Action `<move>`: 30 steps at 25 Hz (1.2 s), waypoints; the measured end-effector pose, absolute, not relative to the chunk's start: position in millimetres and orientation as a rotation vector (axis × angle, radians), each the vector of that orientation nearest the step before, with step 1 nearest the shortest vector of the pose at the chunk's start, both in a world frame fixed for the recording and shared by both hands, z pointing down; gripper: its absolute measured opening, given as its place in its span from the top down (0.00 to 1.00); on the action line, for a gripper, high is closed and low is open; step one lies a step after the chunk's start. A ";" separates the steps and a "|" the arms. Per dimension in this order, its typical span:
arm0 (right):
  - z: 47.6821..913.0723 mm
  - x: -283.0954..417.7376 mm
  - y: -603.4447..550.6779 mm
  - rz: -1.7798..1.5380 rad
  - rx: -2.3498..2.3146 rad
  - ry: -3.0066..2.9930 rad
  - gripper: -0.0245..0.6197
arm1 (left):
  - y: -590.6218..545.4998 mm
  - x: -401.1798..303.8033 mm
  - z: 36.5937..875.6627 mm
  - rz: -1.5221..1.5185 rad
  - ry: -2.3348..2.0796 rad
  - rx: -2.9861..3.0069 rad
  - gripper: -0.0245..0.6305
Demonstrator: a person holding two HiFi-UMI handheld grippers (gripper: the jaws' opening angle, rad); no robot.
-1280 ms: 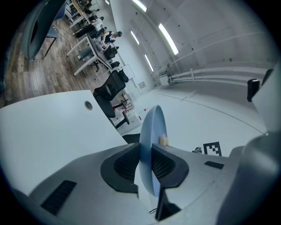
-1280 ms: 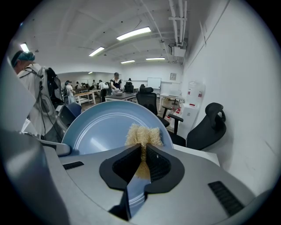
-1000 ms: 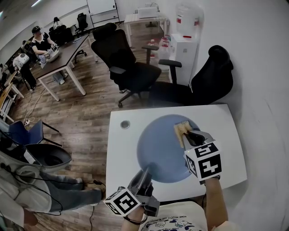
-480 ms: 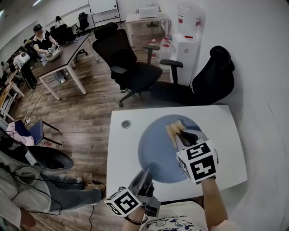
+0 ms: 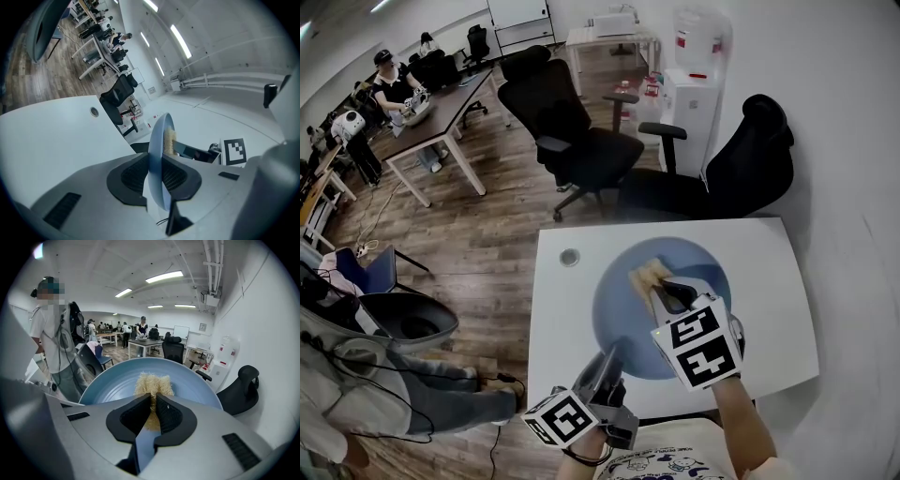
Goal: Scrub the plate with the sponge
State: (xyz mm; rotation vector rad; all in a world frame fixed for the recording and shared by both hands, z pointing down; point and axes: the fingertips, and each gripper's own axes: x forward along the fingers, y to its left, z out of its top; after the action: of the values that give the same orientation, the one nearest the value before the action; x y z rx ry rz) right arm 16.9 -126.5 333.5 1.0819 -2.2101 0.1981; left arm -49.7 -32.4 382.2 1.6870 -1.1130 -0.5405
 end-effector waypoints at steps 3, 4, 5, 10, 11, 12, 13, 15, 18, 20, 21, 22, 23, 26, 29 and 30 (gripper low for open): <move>336.1 10.0 -123.1 0.187 1.064 -2.219 0.89 | -32.5 -52.2 384.0 -0.546 -1.117 1.678 0.87; 336.5 7.3 -122.1 0.182 1.056 -2.221 0.89 | -32.8 -53.3 384.0 -0.547 -1.118 1.676 0.87; 336.7 4.8 -120.9 0.179 1.047 -2.223 0.89 | -33.2 -54.2 383.7 -0.547 -1.119 1.675 0.87; 340.0 -5.6 -115.3 0.177 1.004 -2.241 0.89 | -35.8 -58.6 384.8 -0.549 -1.129 1.657 0.87; 340.9 -7.8 -114.7 0.177 0.996 -2.248 0.89 | -36.5 -59.6 385.1 -0.552 -1.130 1.652 0.87; 342.0 -9.9 -113.5 0.181 0.988 -2.252 0.89 | -37.0 -60.6 385.2 -0.559 -1.130 1.647 0.87; 343.3 -11.8 -111.7 0.186 0.980 -2.253 0.89 | -37.2 -61.7 385.3 -0.565 -1.131 1.640 0.87; 346.0 -15.8 -107.5 0.188 0.959 -2.254 0.89 | -37.1 -64.0 385.5 -0.576 -1.135 1.634 0.87; 348.4 -21.6 -101.8 0.182 0.927 -2.257 0.89 | -37.0 -68.2 386.3 -0.582 -1.145 1.621 0.87; 349.2 -24.9 -98.6 0.180 0.909 -2.259 0.89 | -38.1 -71.0 385.7 -0.585 -1.154 1.612 0.87; 349.8 -26.3 -96.7 0.180 0.902 -2.260 0.89 | -38.4 -72.3 385.5 -0.588 -1.158 1.609 0.87; 350.6 -27.5 -94.9 0.180 0.897 -2.261 0.89 | -38.7 -73.5 385.4 -0.591 -1.161 1.606 0.87; 351.5 -28.6 -93.3 0.181 0.892 -2.263 0.89 | -39.1 -74.6 385.6 -0.594 -1.164 1.603 0.87; 354.4 -32.3 -89.1 0.187 0.875 -2.268 0.89 | -41.8 -78.7 384.1 -0.605 -1.171 1.607 0.87; 356.1 -34.7 -86.3 0.191 0.864 -2.275 0.89 | -41.9 -83.1 384.7 -0.603 -1.182 1.607 0.87; 356.6 -35.0 -85.3 0.192 0.862 -2.277 0.89 | -41.4 -83.9 385.2 -0.606 -1.182 1.605 0.87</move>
State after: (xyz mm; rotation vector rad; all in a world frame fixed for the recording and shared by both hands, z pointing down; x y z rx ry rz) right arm -35.0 -85.3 356.6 0.8616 -2.2775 0.1925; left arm -83.9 -41.4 385.2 1.6046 -1.1815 -0.6064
